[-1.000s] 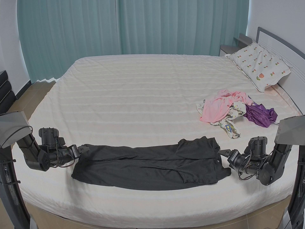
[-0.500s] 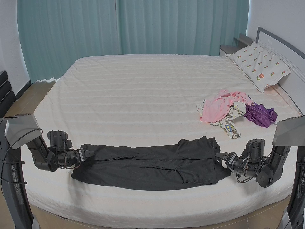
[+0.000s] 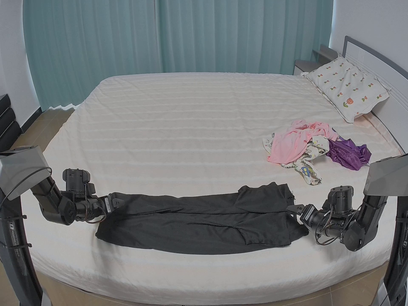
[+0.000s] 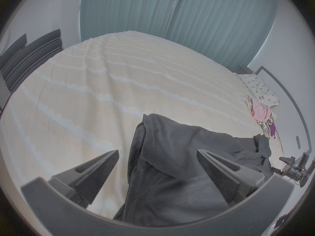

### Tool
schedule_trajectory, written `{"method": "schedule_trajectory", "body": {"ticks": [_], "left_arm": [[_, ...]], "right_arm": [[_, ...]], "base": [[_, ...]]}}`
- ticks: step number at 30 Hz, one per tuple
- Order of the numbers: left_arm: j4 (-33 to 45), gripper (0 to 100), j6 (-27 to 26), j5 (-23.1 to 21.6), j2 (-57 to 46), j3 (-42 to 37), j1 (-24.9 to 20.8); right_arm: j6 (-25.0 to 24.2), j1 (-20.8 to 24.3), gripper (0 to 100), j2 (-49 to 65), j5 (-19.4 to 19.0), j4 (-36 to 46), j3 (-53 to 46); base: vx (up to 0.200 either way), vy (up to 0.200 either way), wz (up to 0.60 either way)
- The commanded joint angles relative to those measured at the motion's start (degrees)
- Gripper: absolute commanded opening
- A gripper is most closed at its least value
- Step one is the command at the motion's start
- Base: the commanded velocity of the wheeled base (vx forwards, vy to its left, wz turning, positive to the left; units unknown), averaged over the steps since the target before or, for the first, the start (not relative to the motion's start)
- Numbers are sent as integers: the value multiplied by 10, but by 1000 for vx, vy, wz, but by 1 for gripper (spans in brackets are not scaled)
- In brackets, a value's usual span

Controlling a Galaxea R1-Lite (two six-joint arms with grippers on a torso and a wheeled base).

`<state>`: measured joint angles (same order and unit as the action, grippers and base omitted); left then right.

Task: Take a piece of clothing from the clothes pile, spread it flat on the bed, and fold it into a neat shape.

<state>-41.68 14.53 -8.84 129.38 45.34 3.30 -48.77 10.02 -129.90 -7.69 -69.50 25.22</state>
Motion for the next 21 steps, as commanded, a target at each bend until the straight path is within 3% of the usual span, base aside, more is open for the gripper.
{"method": "schedule_trajectory", "body": {"ticks": [1,21], "left_arm": [[20,100,1,-1,-48,5,-1],[23,100,3,-9,64,65,-5]], "right_arm": [[0,0,100,0,0,0,0],[-1,4,100,0,1,0,-1]], "base": [[0,0,0],[0,0,0]]}}
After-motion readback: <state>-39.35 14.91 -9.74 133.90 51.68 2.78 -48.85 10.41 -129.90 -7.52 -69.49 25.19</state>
